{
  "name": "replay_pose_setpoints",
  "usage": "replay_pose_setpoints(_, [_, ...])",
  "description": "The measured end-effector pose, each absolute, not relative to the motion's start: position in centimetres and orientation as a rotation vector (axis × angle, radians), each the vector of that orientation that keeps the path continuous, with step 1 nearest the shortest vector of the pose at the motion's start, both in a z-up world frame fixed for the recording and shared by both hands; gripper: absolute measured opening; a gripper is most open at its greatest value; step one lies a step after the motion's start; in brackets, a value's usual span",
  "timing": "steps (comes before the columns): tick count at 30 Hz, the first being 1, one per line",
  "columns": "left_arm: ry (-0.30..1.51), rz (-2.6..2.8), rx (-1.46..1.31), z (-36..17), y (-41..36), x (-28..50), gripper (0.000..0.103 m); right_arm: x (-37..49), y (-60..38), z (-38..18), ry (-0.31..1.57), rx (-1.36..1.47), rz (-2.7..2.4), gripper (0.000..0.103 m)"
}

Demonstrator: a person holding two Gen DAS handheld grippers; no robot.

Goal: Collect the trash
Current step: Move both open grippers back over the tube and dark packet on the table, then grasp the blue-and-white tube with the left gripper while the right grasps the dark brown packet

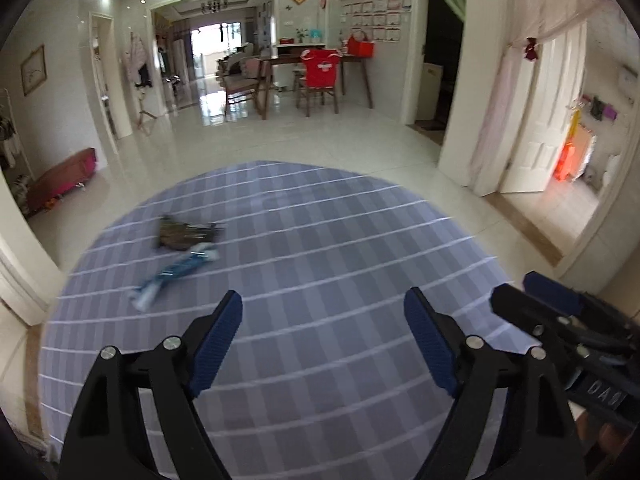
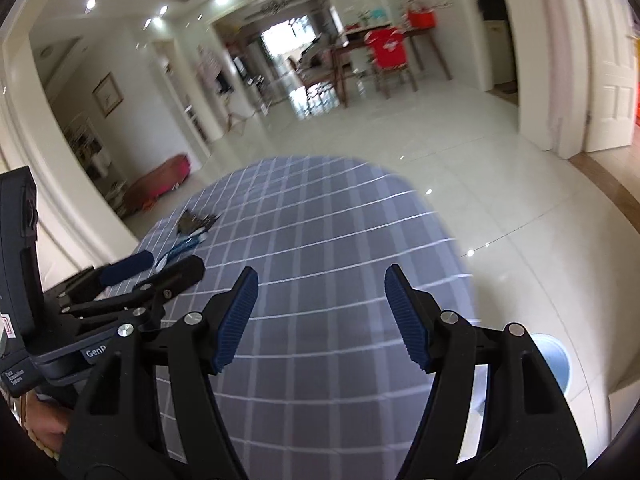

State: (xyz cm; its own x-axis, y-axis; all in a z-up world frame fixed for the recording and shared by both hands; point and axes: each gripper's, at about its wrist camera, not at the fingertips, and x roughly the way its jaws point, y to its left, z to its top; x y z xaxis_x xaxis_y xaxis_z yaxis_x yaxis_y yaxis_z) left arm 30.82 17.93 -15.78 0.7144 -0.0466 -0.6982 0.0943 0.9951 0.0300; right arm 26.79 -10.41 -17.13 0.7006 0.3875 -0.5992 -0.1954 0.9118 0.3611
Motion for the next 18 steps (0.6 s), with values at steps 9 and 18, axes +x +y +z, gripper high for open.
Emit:
replay_pose_setpoints(9, [0.827, 0.057, 0.137, -18.8, 26.3, 33.9, 0.081, 31.1, -3.9, -19.7, 0.832, 0.188, 0.418, 0.066])
replay_pose_setpoints(18, [0.854, 0.006, 0.112, -20.8, 29.3, 37.0, 0.081, 34.8, 0.1, -20.7, 0.864, 0.139, 0.456, 0.066])
